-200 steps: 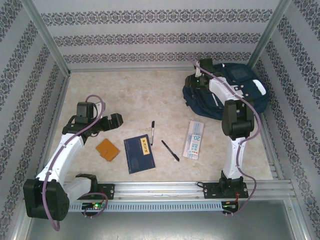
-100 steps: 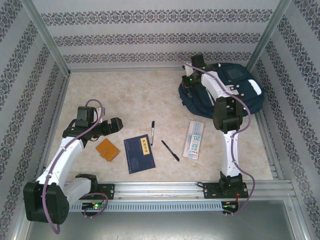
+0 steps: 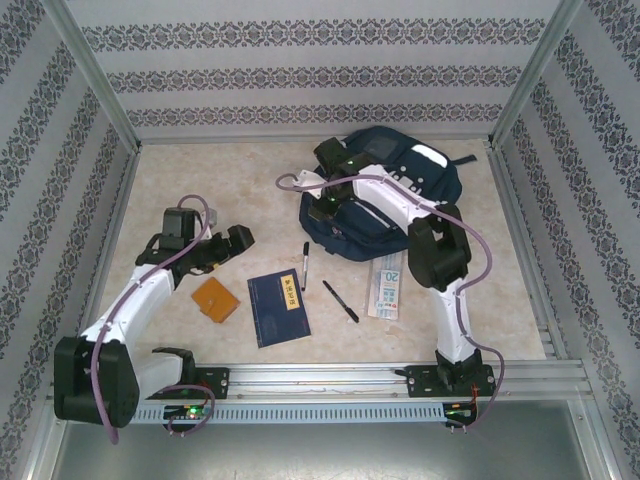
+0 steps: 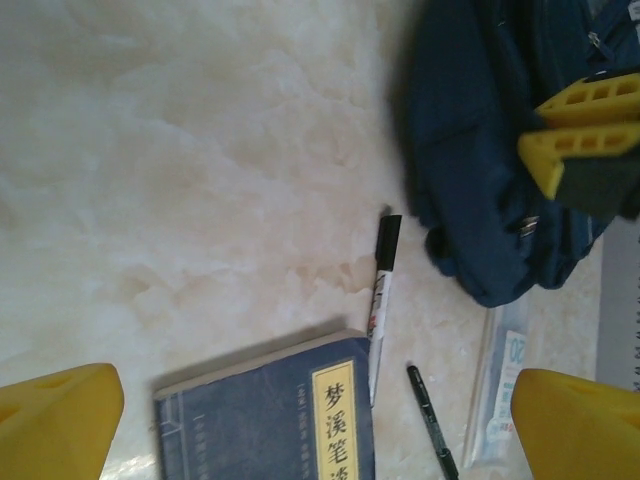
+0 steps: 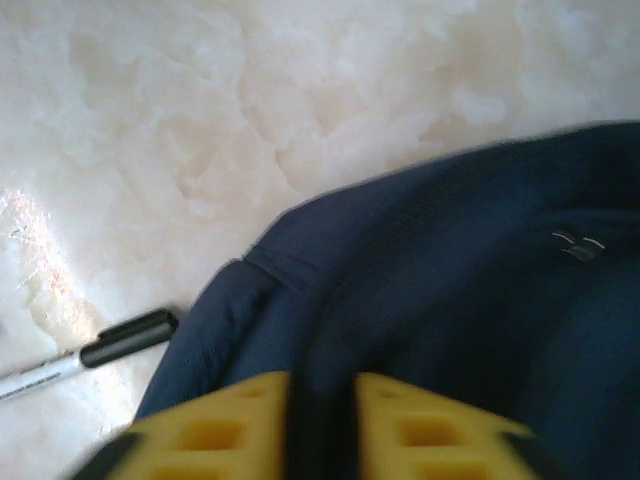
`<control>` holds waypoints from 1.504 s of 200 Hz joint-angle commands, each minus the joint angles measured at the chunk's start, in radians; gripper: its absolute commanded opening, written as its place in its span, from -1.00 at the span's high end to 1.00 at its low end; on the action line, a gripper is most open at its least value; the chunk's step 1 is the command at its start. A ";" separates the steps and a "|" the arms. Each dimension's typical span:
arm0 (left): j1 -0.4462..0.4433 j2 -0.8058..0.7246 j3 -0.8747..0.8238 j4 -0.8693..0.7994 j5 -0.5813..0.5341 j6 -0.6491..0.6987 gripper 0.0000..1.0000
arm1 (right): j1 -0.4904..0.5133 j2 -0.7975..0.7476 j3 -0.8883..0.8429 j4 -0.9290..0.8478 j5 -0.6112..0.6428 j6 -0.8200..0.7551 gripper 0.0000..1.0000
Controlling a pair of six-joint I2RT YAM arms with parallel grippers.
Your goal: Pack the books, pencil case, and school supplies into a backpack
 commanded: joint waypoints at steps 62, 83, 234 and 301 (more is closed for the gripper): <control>-0.192 0.481 0.510 -0.001 -0.039 0.097 -0.99 | -0.253 -0.456 -0.509 0.329 0.115 0.981 -0.02; -0.239 0.624 0.660 -0.051 -0.061 0.128 -0.99 | -0.355 -0.529 -0.646 0.350 0.086 1.178 -0.02; -0.313 0.922 0.849 -0.167 -0.109 0.175 -0.90 | -0.342 -0.184 -0.350 0.415 -0.326 0.976 1.00; -0.310 0.659 0.719 -0.305 -0.357 0.383 -1.00 | -0.326 -0.093 -0.211 0.371 -0.434 0.864 1.00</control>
